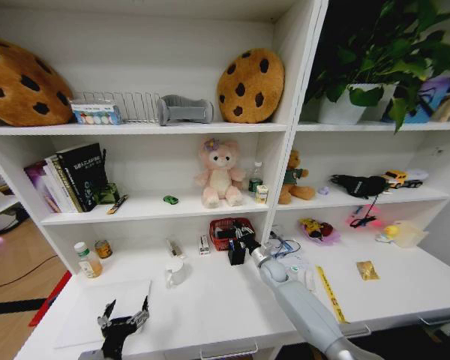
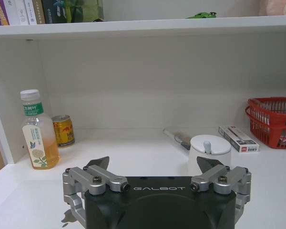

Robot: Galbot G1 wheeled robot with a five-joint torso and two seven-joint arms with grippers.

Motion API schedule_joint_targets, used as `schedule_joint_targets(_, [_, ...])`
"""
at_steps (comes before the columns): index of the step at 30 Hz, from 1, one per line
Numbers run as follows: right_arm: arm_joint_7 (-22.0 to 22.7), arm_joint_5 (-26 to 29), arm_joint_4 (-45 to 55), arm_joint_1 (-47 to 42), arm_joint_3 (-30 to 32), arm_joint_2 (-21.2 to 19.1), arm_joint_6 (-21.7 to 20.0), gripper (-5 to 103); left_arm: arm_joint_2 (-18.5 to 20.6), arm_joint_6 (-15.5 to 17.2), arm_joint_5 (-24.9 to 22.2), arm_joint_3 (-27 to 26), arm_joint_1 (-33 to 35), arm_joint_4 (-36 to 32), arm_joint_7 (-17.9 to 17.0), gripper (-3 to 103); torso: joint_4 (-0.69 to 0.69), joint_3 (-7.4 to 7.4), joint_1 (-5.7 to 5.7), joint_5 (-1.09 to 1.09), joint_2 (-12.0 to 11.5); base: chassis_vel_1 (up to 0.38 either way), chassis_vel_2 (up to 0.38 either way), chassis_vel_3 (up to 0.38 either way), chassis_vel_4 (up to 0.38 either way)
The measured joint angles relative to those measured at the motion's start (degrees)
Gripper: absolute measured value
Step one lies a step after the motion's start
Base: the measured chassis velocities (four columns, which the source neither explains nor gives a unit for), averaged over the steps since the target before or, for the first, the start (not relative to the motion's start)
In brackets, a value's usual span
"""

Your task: Organize the objects on the table.

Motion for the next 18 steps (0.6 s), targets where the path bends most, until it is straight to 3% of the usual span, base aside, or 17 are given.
schedule_joint_targets(5, [0.57, -0.17, 0.34, -0.2, -0.22, 0.02, 0.09, 8, 0.52, -0.03, -0.22, -0.32, -0.11, 0.06, -0.03, 100, 0.01, 0.0, 0.0, 0.0, 0.0, 0.0, 0.0, 0.0, 0.0])
schedule_joint_targets(12, [0.73, 0.25, 2.21, -1.78, 0.39, -1.3, -0.49, 39, 1.62, 0.18, -2.07, -2.12, -1.09, 0.44, -0.43, 100, 0.0, 0.0, 0.0, 0.0, 0.0, 0.0, 0.0, 0.0, 0.0])
schedule_joint_targets(16, [0.8, 0.41, 2.45, -1.91, 0.62, -1.56, -0.54, 45, 1.71, 0.27, -2.19, -2.14, -1.17, 0.49, -0.48, 100, 0.0, 0.0, 0.0, 0.0, 0.0, 0.0, 0.0, 0.0, 0.0])
schedule_joint_targets(18, [0.95, 0.73, 3.68, -2.81, 1.02, -2.18, -0.6, 61, 1.47, 0.29, -2.14, -1.9, -1.17, 0.52, -0.48, 100, 0.02, 0.0, 0.0, 0.01, 0.0, 0.0, 0.0, 0.0, 0.0])
